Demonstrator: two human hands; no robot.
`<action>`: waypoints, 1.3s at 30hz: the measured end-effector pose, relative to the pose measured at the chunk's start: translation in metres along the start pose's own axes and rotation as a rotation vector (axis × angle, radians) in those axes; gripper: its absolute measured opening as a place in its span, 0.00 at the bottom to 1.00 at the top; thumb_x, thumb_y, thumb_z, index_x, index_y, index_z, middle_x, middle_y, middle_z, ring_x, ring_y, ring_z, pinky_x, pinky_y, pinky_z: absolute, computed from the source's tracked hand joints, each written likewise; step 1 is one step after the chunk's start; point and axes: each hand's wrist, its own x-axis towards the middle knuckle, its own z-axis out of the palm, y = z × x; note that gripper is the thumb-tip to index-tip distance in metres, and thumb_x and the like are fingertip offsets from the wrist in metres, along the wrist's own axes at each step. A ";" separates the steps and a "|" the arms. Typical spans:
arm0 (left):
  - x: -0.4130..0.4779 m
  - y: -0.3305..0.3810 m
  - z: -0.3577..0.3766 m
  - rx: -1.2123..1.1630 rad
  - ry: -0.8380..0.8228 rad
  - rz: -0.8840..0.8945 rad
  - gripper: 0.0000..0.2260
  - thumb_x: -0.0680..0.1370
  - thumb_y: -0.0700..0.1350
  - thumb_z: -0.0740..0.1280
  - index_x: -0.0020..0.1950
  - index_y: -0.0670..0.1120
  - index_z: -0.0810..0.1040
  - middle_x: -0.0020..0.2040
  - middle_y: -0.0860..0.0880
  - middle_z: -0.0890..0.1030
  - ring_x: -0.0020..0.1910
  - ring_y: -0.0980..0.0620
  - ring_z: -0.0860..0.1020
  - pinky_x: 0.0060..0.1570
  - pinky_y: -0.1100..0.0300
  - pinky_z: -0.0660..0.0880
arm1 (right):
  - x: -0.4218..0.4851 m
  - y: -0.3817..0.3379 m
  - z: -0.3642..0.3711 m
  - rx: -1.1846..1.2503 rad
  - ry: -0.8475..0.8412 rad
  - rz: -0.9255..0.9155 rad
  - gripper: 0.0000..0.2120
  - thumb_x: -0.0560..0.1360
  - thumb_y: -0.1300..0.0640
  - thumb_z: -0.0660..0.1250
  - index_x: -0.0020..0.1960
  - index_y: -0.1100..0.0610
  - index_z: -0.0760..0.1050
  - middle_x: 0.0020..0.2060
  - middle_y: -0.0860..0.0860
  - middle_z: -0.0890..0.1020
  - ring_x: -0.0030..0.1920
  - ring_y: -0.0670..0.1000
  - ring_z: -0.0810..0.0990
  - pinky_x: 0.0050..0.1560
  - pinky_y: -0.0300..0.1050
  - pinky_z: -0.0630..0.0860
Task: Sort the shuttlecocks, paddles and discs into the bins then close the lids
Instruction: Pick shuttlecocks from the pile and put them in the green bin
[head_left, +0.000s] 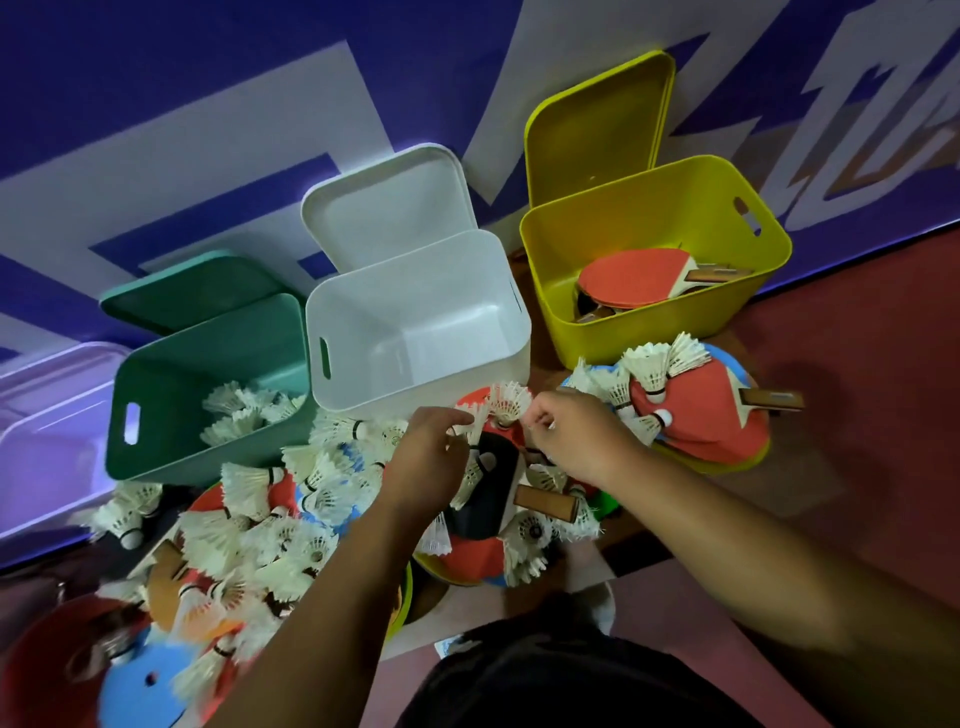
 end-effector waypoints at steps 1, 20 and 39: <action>0.000 -0.005 0.002 0.029 0.004 0.078 0.15 0.80 0.37 0.67 0.65 0.50 0.81 0.65 0.50 0.76 0.59 0.49 0.80 0.62 0.52 0.78 | -0.001 0.002 0.004 -0.016 -0.012 0.009 0.07 0.80 0.58 0.68 0.54 0.50 0.83 0.54 0.49 0.80 0.52 0.51 0.82 0.56 0.51 0.80; 0.021 -0.029 0.012 0.290 -0.081 0.032 0.29 0.78 0.45 0.72 0.77 0.53 0.67 0.60 0.44 0.79 0.55 0.42 0.80 0.54 0.45 0.80 | 0.030 0.003 0.053 -0.320 -0.001 0.072 0.19 0.81 0.54 0.63 0.71 0.45 0.75 0.53 0.56 0.84 0.47 0.60 0.82 0.40 0.51 0.82; 0.012 -0.004 -0.004 0.120 0.079 -0.044 0.07 0.79 0.53 0.71 0.47 0.53 0.75 0.37 0.52 0.80 0.38 0.49 0.78 0.37 0.55 0.75 | 0.004 -0.013 0.029 -0.114 0.267 -0.114 0.10 0.83 0.51 0.65 0.61 0.47 0.83 0.53 0.48 0.83 0.50 0.54 0.82 0.43 0.51 0.81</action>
